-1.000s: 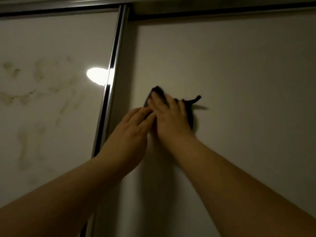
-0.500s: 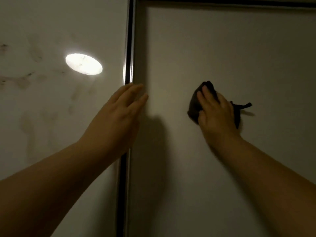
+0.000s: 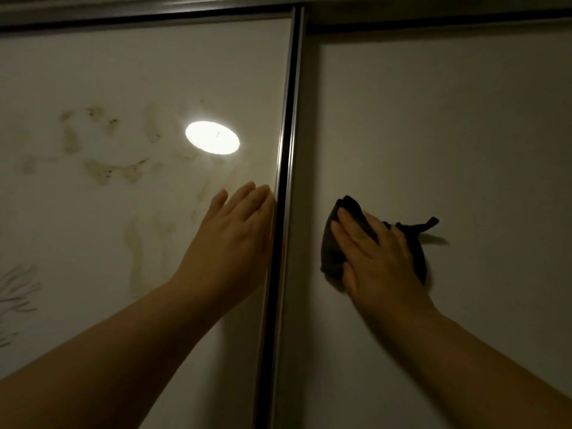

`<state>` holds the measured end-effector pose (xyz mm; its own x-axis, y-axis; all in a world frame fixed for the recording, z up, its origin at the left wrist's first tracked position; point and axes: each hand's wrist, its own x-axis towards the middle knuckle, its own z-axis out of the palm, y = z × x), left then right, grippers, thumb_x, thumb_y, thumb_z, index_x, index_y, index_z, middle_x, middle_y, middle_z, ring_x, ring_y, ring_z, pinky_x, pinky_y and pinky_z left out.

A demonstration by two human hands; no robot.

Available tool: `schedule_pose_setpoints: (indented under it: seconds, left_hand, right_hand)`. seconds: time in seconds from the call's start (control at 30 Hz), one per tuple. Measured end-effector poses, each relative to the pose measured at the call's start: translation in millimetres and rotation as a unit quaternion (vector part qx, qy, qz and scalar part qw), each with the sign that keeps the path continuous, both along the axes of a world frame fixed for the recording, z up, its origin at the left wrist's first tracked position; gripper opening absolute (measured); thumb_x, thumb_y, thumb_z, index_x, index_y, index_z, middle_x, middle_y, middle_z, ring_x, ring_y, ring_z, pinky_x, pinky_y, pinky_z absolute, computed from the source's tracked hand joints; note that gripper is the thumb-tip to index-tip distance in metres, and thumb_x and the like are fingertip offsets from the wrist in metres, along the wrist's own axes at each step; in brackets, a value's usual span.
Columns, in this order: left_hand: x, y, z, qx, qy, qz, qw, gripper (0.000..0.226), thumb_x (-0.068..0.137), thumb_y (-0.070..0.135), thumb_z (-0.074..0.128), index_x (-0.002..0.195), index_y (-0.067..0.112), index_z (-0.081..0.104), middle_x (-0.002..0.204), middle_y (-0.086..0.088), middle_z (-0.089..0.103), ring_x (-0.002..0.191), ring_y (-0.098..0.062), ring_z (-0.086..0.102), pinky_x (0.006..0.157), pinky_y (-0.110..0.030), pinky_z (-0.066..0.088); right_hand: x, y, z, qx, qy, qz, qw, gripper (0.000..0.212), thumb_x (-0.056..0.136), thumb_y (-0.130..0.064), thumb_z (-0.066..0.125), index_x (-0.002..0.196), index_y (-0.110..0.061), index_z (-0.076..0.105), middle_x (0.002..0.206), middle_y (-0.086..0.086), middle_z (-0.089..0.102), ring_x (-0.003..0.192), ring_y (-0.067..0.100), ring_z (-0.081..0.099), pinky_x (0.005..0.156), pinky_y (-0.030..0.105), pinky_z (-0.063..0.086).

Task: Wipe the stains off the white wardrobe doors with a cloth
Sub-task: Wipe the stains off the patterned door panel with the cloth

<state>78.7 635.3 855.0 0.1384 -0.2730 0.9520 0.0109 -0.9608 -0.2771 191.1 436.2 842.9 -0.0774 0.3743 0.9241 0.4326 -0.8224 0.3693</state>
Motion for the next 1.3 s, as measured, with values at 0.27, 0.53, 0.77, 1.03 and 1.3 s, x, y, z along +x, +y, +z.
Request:
schedule_pose_setpoints:
  seconds: [0.27,0.53,0.77,1.03,1.3]
  left_hand:
    - [-7,-5,1,-0.014,0.053,0.041,0.998,0.056,0.090,0.035,0.023,0.144,0.021,0.019,0.153,0.001,0.016,0.138,-0.013,0.012,0.112,-0.041,-0.002]
    - [-7,12,5,0.022,0.014,0.036,0.999,0.055,0.086,0.029,0.025,0.133,0.009,0.046,0.140,-0.008,0.045,0.128,-0.023,0.040,0.105,-0.051,0.019]
    - [-13,56,-2,0.042,0.014,0.019,0.999,0.053,0.083,0.013,0.051,0.136,0.010,0.043,0.143,-0.010,0.040,0.132,-0.026,0.034,0.106,-0.053,0.025]
    - [-35,118,-5,0.086,0.029,0.017,0.996,0.052,0.080,0.020,0.049,0.131,0.008,0.048,0.140,-0.013,0.043,0.128,-0.029,0.040,0.101,-0.057,0.030]
    - [-52,181,-5,0.077,0.037,0.005,0.996,0.056,0.081,0.028,0.035,0.133,0.009,0.045,0.142,-0.012,0.041,0.129,-0.027,0.038,0.102,-0.055,0.029]
  right_hand:
    - [-4,-3,14,-0.053,-0.016,0.138,0.989,0.052,0.078,-0.012,0.035,0.124,-0.006,0.057,0.134,0.010,0.051,0.115,0.027,0.040,0.101,0.034,0.023]
    - [-80,60,139,0.053,0.095,0.293,0.950,0.044,0.098,-0.010,0.032,0.140,-0.017,0.038,0.152,0.000,0.028,0.135,0.022,0.028,0.108,0.024,0.018]
    - [-66,105,59,0.039,0.010,0.161,0.986,0.048,0.088,-0.003,0.042,0.136,-0.003,0.043,0.149,0.015,0.032,0.139,0.032,0.021,0.113,0.038,0.007]
    - [-80,118,47,0.024,0.059,-0.110,0.992,0.067,0.088,-0.017,0.051,0.147,-0.010,0.018,0.157,0.008,0.004,0.142,0.034,-0.001,0.112,0.052,0.005]
    - [-98,164,114,0.077,0.082,-0.153,0.982,0.057,0.097,-0.024,0.027,0.149,-0.017,0.003,0.157,0.004,-0.004,0.142,0.028,-0.005,0.113,0.048,-0.002]
